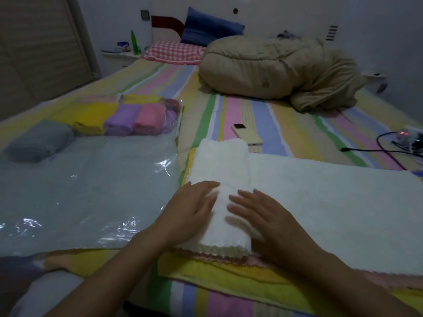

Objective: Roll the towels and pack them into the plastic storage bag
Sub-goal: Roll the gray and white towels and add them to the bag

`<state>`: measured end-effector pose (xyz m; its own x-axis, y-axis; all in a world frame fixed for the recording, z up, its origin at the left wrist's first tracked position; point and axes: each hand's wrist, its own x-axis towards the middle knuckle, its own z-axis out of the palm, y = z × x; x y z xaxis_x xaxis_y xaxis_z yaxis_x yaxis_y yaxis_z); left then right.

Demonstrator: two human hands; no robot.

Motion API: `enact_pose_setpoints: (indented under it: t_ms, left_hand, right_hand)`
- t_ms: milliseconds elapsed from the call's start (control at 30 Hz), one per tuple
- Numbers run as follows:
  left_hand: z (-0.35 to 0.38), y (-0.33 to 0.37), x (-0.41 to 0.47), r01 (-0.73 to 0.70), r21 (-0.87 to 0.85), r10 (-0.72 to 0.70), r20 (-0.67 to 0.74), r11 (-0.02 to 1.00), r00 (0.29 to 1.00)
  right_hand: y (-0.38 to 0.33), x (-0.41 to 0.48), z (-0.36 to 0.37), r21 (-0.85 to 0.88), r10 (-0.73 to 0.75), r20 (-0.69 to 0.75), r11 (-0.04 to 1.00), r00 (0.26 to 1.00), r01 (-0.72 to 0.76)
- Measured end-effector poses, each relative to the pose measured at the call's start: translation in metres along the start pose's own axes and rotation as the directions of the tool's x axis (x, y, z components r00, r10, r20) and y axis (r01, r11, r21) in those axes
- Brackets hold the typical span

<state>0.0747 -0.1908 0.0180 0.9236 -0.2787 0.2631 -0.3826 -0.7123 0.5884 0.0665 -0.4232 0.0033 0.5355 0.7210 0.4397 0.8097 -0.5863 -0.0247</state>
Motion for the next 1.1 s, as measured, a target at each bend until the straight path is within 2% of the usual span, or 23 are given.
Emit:
enact_pose_setpoints:
  t_ms: [67, 133, 200, 267, 300, 333, 400, 467, 533, 600, 667, 733, 800, 867, 900, 933, 1000, 1033, 1067, 1100]
  left_hand:
    - [-0.008, 0.014, -0.011, -0.007, -0.127, 0.009, 0.017, 0.992, 1.000]
    - [-0.013, 0.024, -0.021, -0.015, -0.171, 0.035, 0.115, 0.985, 0.993]
    - [-0.011, 0.029, -0.029, -0.113, 0.000, 0.112, 0.156, 0.994, 0.981]
    - [-0.006, 0.027, -0.032, -0.247, 0.216, 0.233, 0.090, 0.945, 0.968]
    - [-0.006, 0.027, -0.034, -0.262, 0.244, 0.264, 0.024, 0.934, 0.964]
    - [-0.007, 0.027, -0.036, -0.242, 0.202, 0.258, -0.054, 0.949, 0.965]
    - [-0.011, 0.031, -0.042, -0.192, -0.021, 0.185, -0.187, 0.981, 0.965]
    - [-0.013, 0.037, -0.048, -0.180, -0.250, 0.132, -0.197, 0.951, 0.971]
    - [-0.011, 0.040, -0.051, -0.152, -0.397, 0.097, -0.154, 0.905, 0.983]
    - [-0.002, 0.037, -0.050, -0.089, -0.415, 0.034, -0.138, 0.905, 0.990]
    - [0.008, 0.032, -0.043, 0.057, -0.350, -0.111, -0.137, 0.935, 0.984]
    - [0.016, 0.027, -0.032, 0.266, -0.289, -0.306, -0.099, 0.919, 0.947]
    - [0.022, 0.028, -0.026, 0.387, -0.248, -0.416, -0.078, 0.888, 0.906]
    - [0.024, 0.035, -0.025, 0.403, -0.141, -0.420, -0.130, 0.904, 0.898]
    - [0.023, 0.040, -0.027, 0.366, -0.065, -0.371, -0.203, 0.928, 0.906]
    - [0.022, 0.046, -0.031, 0.277, 0.039, -0.253, -0.300, 0.960, 0.920]
    - [0.019, 0.058, -0.036, -0.034, 0.283, 0.149, -0.394, 0.958, 0.907]
    - [0.019, 0.061, -0.038, -0.209, 0.365, 0.342, -0.352, 0.907, 0.871]
    - [0.021, 0.062, -0.039, -0.350, 0.408, 0.475, -0.264, 0.843, 0.839]
    - [0.023, 0.061, -0.039, -0.435, 0.429, 0.539, -0.157, 0.792, 0.827]
  right_hand:
    - [-0.006, 0.002, 0.000, 0.031, -0.076, -0.019, 0.997, 0.997, 0.076]
    - [-0.008, 0.002, -0.002, 0.132, -0.021, -0.066, 0.991, 0.998, 0.030]
    - [-0.006, 0.004, -0.011, 0.244, 0.091, -0.092, 0.968, 0.992, -0.066]
    - [-0.001, 0.003, -0.021, 0.298, 0.169, -0.114, 0.946, 0.979, -0.128]
    - [0.001, 0.002, -0.028, 0.317, 0.204, -0.118, 0.935, 0.972, -0.158]
    - [0.002, 0.000, -0.036, 0.344, 0.243, -0.114, 0.919, 0.963, -0.191]
    - [-0.001, -0.005, -0.055, 0.437, 0.306, -0.082, 0.866, 0.948, -0.242]
    - [-0.009, -0.014, -0.070, 0.539, 0.325, -0.058, 0.806, 0.944, -0.244]
    - [-0.017, -0.023, -0.074, 0.632, 0.405, 0.001, 0.708, 0.914, -0.315]
    - [-0.017, -0.031, -0.063, 0.677, 0.552, 0.087, 0.578, 0.829, -0.455]
    - [-0.014, -0.036, -0.046, 0.685, 0.721, 0.210, 0.373, 0.660, -0.626]
    - [-0.012, -0.036, -0.035, 0.678, 0.801, 0.329, 0.168, 0.500, -0.716]
    - [-0.011, -0.033, -0.028, 0.663, 0.820, 0.350, 0.125, 0.454, -0.738]
    - [-0.011, -0.030, -0.026, 0.661, 0.836, 0.339, 0.116, 0.432, -0.742]
    - [-0.010, -0.029, -0.025, 0.660, 0.845, 0.335, 0.107, 0.418, -0.744]
    - [-0.009, -0.028, -0.025, 0.658, 0.851, 0.334, 0.098, 0.406, -0.746]
    - [-0.007, -0.025, -0.026, 0.653, 0.856, 0.340, 0.083, 0.389, -0.753]
    - [-0.007, -0.024, -0.027, 0.647, 0.859, 0.344, 0.076, 0.379, -0.759]
    - [-0.006, -0.022, -0.027, 0.639, 0.863, 0.348, 0.068, 0.366, -0.766]
    - [-0.004, -0.020, -0.028, 0.631, 0.867, 0.350, 0.063, 0.356, -0.773]
